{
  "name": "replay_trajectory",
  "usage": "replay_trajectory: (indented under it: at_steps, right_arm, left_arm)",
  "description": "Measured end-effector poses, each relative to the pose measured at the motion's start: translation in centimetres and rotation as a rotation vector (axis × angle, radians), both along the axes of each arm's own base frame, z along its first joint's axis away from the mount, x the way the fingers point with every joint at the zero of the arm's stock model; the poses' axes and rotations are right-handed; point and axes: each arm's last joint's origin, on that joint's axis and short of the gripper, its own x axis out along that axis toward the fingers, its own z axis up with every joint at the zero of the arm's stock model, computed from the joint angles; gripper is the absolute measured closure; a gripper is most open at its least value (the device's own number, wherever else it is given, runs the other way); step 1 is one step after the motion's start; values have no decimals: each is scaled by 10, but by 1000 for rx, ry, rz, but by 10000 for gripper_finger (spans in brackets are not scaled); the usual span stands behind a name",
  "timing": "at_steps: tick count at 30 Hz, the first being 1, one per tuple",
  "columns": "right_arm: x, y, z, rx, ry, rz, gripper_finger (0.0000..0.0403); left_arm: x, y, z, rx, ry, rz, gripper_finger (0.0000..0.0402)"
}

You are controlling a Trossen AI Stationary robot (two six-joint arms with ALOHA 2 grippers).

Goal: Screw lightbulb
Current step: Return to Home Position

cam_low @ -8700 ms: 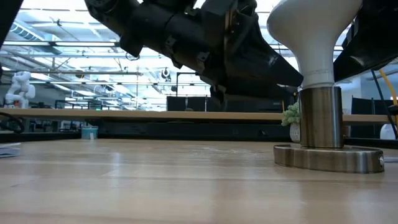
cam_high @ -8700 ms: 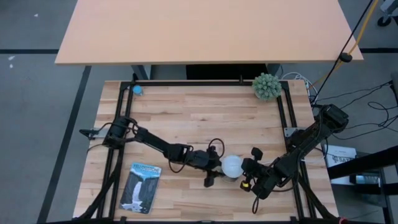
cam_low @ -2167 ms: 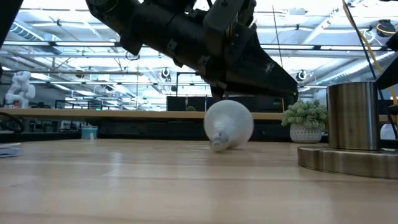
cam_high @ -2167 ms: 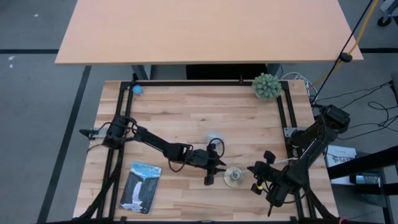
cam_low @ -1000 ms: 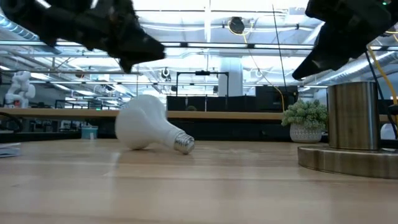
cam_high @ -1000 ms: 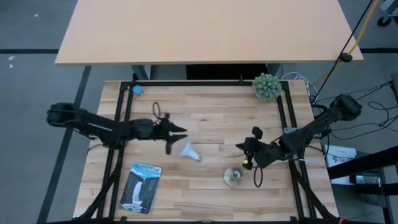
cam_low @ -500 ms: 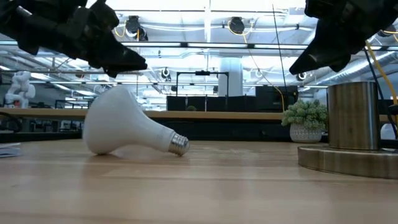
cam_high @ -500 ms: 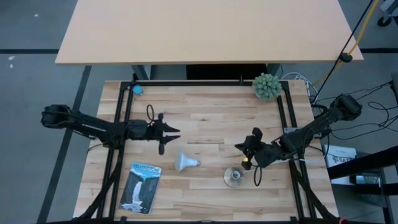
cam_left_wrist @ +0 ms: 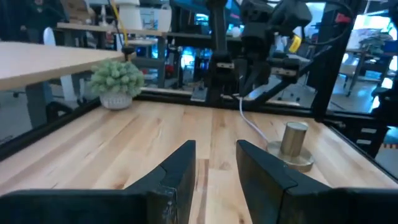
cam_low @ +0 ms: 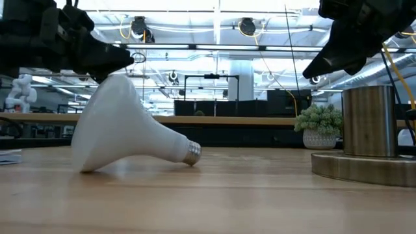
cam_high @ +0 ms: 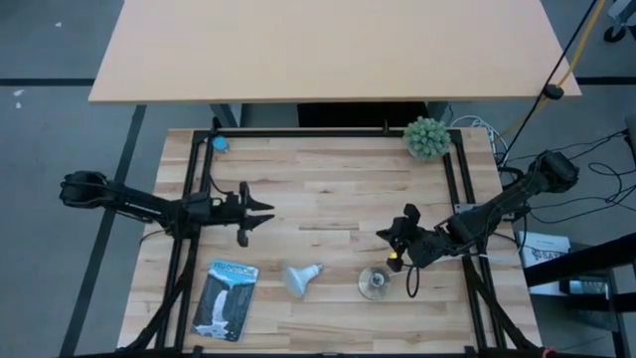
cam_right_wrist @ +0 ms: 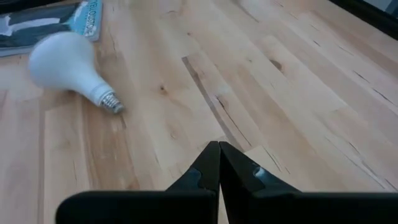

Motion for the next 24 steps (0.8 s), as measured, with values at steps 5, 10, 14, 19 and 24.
replay_trajectory:
  at_steps: [5,10,14,19,24]
  right_arm:
    - [0,0,0,-22,8,15,403]
    - [-4,-2,7,-50,-7,40,403]
    - [-8,-8,17,-95,-28,69,403]
    - [-14,-24,10,-111,-75,73,403]
    - [-28,-40,-4,-50,-162,124,403]
  left_arm:
    - [-4,2,5,22,-24,6,280]
    - [-10,3,5,22,-2,13,280]
    - [-12,3,5,7,9,12,280]
    - [-13,3,4,8,23,11,280]
    - [-13,3,3,8,32,11,280]
